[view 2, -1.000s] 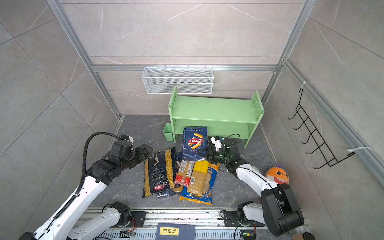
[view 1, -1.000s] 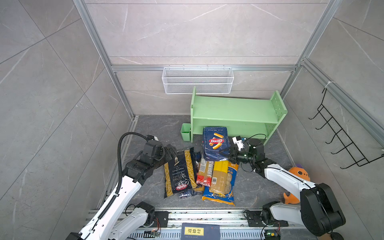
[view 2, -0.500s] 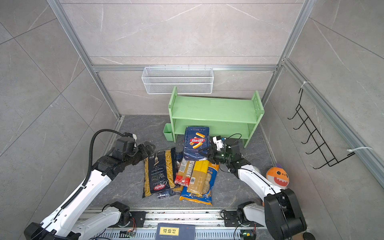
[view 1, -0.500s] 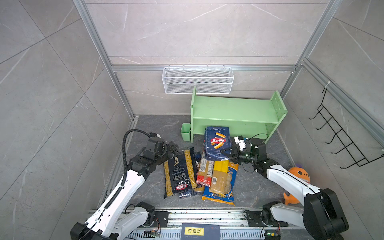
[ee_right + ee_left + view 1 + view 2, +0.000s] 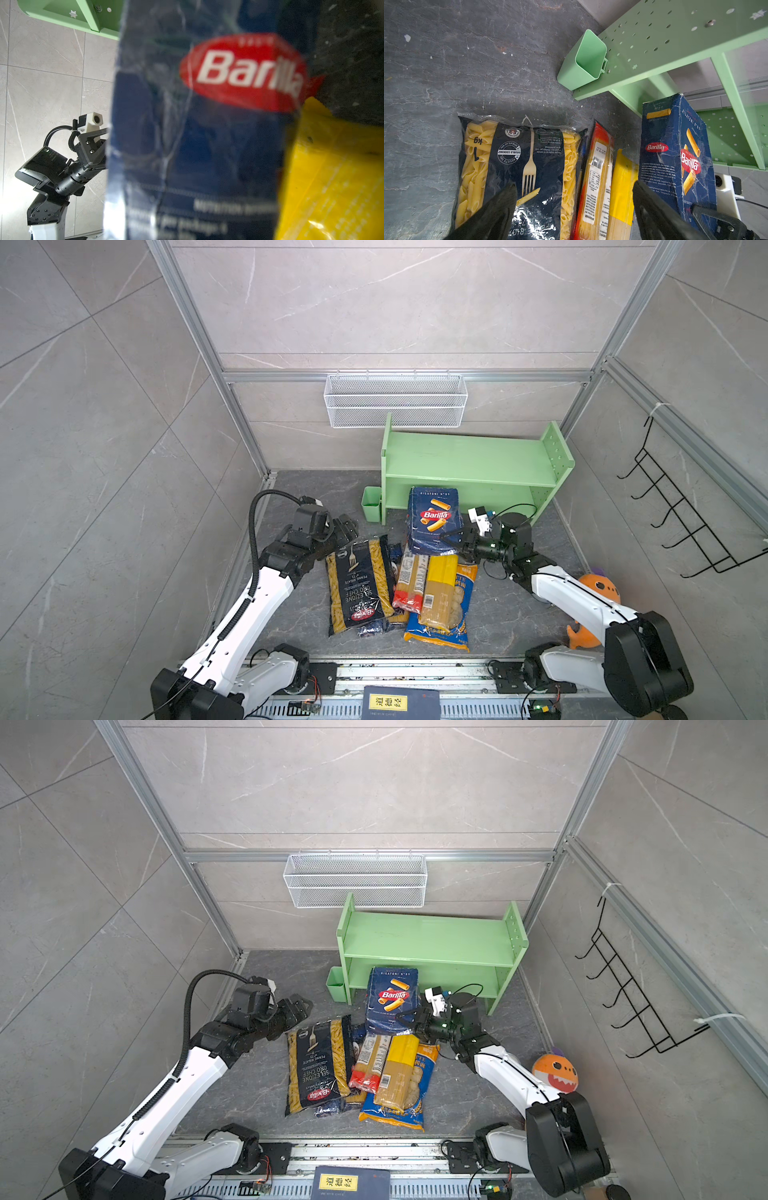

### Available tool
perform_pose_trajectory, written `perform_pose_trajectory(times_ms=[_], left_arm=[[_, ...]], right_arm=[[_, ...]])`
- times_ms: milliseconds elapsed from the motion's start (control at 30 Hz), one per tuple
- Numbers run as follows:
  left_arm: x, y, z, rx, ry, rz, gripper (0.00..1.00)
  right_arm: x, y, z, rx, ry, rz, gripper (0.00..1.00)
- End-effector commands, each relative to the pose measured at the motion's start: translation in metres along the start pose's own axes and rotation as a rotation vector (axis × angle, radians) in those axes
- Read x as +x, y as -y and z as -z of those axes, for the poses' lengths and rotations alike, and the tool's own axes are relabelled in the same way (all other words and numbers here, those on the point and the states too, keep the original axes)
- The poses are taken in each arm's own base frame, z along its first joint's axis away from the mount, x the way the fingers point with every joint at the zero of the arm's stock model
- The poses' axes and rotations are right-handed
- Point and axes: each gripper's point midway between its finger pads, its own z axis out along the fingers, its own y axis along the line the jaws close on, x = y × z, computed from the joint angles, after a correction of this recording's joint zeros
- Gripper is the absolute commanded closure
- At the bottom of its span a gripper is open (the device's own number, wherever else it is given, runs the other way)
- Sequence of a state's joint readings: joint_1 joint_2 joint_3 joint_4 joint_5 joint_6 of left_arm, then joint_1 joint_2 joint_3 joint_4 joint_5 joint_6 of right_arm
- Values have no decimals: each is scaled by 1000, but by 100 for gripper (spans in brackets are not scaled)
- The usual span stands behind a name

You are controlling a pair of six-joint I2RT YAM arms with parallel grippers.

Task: Place and organize the pasta boxes and bags onto the shelf
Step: 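Carry the Barilla box onto the lower shelf tier with the right gripper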

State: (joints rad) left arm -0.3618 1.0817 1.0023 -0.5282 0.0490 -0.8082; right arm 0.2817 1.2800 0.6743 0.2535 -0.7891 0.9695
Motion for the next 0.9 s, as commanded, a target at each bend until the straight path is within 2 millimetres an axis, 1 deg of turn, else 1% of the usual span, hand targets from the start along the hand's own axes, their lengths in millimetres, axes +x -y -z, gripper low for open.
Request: perform_pose_trajectory(times_ms=[0,233,533,767,867], left_arm=[[-16,19,4,65,25,-34,11],[-26,16,6,72,29,-27,11],[-37,11,7,85,34,-9,11],[-46,3,8,90,38,12,11],[-49,-2,8,90,39,25,11]], right_arm=[[-40,-68,5,-186,116,237,61],[-56,-63,-9,-213,145,224,61],[-79,-65,-25,-225,159,232,61],[-95,-64,-39,-231,164,238,60],[-101,-63,-45,-246,166,206,60]])
